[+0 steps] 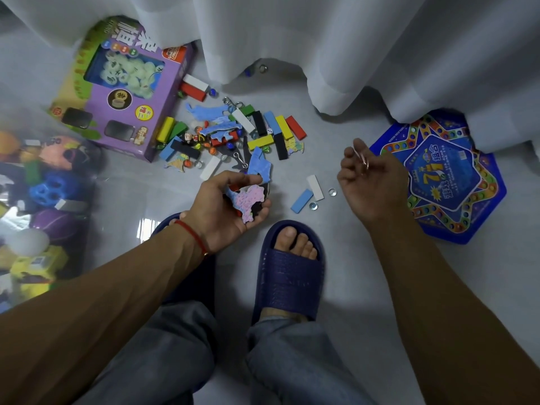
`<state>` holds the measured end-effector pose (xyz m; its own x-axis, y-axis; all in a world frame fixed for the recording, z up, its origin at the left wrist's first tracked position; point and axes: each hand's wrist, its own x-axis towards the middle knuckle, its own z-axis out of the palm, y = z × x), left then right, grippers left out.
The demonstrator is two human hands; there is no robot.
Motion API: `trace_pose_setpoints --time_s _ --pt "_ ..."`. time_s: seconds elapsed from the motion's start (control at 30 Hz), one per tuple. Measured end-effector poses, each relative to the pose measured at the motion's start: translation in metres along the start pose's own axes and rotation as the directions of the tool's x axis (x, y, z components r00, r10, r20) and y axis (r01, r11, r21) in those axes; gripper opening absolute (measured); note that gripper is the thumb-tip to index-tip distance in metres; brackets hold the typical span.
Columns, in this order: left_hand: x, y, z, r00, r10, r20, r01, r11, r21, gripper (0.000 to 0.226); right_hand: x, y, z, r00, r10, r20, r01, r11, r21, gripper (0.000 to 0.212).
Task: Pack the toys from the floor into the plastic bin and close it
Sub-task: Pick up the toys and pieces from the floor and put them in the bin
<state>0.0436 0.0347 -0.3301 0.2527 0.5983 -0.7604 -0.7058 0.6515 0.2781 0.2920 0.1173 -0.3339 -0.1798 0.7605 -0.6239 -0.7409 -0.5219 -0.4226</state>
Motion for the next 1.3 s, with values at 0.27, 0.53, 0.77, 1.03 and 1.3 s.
trace_pose_setpoints --time_s 0.27,0.53,0.77,1.03,1.3 --pt "-0.004 -0.004 0.000 1.000 0.008 0.020 -0.008 1.000 -0.002 0.031 0.007 0.023 0.001 0.935 -0.322 0.148 0.029 -0.347 -0.937 0.027" --pt "-0.028 0.000 0.010 0.994 0.073 -0.077 -0.072 0.997 0.009 0.018 0.024 0.032 0.036 0.945 -0.286 0.161 -0.040 -0.587 -0.809 0.038" --pt "-0.124 0.028 0.008 0.926 0.347 -0.152 -0.345 0.938 0.037 0.020 -0.048 0.024 0.118 0.976 0.205 -0.071 -0.209 0.804 -0.557 0.026" --pt "-0.292 0.097 -0.039 0.779 0.567 -0.268 -0.610 0.784 -0.115 0.032 -0.134 0.099 0.299 0.803 0.586 0.107 -0.251 0.496 -0.831 0.014" --pt "-0.377 0.113 -0.096 0.655 0.499 -0.567 -0.662 0.741 -0.111 0.013 -0.204 0.219 0.405 0.703 0.694 0.158 -0.041 0.261 -0.964 0.014"
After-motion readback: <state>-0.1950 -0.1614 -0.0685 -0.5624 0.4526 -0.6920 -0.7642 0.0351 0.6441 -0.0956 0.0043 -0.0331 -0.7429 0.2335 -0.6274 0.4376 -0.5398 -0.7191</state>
